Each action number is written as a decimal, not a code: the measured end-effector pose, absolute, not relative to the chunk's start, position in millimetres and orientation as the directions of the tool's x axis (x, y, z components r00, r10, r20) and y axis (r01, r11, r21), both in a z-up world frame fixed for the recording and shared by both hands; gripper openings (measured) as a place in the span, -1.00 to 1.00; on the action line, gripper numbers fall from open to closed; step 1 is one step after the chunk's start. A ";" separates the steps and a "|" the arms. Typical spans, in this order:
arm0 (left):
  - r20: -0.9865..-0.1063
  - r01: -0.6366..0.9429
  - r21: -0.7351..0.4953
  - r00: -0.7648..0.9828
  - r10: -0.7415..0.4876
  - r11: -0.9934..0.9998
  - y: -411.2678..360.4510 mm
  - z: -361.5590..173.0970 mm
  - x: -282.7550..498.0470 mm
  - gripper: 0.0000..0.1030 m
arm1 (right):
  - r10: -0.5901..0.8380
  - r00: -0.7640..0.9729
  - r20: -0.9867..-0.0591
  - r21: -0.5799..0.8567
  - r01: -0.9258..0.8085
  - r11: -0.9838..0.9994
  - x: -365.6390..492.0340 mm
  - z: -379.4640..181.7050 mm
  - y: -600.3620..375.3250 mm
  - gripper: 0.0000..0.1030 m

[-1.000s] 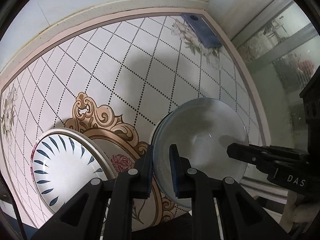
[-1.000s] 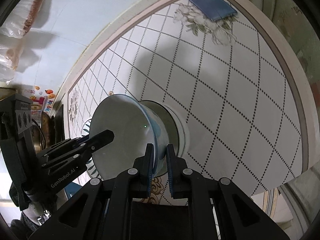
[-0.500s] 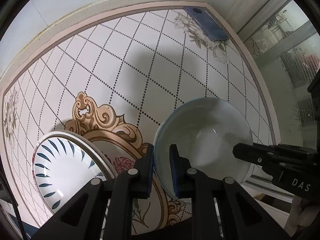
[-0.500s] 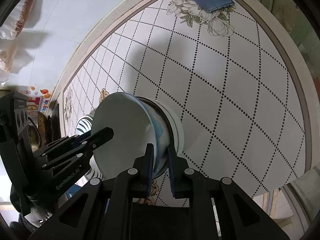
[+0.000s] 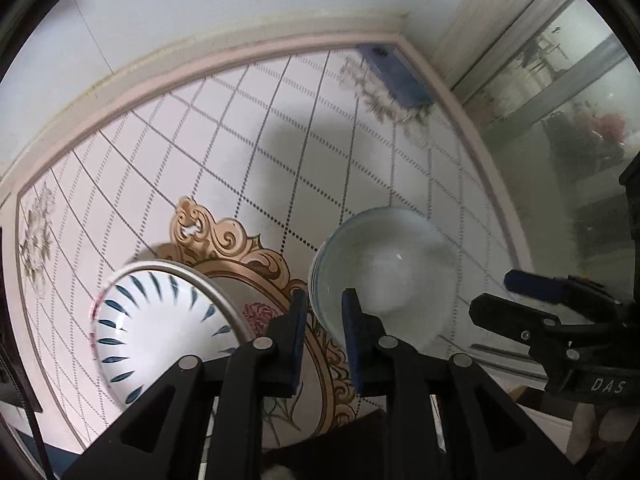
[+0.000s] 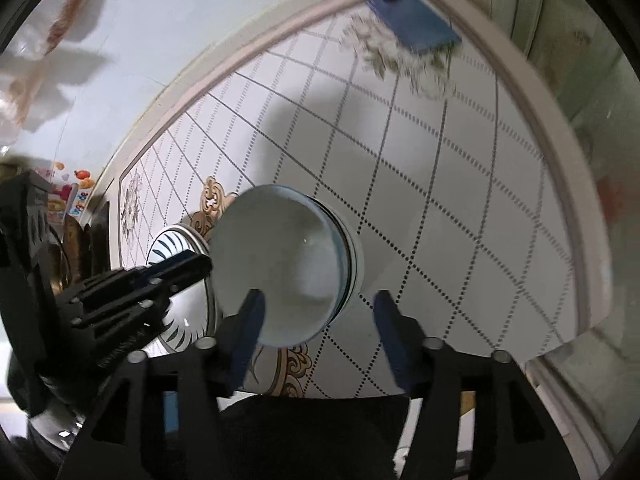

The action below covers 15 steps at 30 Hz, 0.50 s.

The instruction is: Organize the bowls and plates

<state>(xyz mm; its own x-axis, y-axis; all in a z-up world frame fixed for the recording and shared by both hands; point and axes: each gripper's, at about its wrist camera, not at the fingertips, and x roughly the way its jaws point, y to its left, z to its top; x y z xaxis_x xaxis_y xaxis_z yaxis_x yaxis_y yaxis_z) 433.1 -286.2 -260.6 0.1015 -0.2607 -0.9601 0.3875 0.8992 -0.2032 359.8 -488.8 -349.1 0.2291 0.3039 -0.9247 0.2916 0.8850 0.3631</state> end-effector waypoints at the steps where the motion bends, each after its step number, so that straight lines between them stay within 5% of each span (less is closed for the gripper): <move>1: -0.956 0.391 -0.209 0.114 -0.272 0.896 -283.5 -252.1 430.8 -0.57 | 0.289 0.241 -0.927 0.351 0.281 0.893 358.2 -340.3 -487.0 0.49; 4: -0.946 0.405 -0.209 0.147 -0.289 0.890 -276.2 -231.2 425.0 -0.30 | 0.256 0.285 -0.924 0.330 0.253 0.909 351.2 -314.9 -481.1 0.66; 6: -0.938 0.407 -0.221 0.160 -0.308 0.886 -270.8 -219.7 422.2 0.24 | 0.231 0.291 -0.928 0.306 0.244 0.920 345.9 -304.1 -476.6 0.72; 8: -0.933 0.405 -0.219 0.180 -0.313 0.887 -267.2 -210.9 420.5 0.48 | 0.223 0.296 -0.929 0.298 0.239 0.924 340.4 -295.7 -472.4 0.76; 15: -0.919 0.401 -0.238 0.202 -0.338 0.885 -254.2 -188.1 413.6 0.78 | 0.205 0.348 -0.915 0.291 0.217 0.932 323.1 -270.0 -460.3 0.87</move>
<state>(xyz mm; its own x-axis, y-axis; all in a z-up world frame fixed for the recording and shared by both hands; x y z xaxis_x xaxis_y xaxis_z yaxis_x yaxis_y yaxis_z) 413.6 -254.2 -188.1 0.2017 -0.3384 -0.9191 0.4013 0.8846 -0.2376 323.1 -460.3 -270.0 0.3477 0.2047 -0.9150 0.2170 0.9318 0.2910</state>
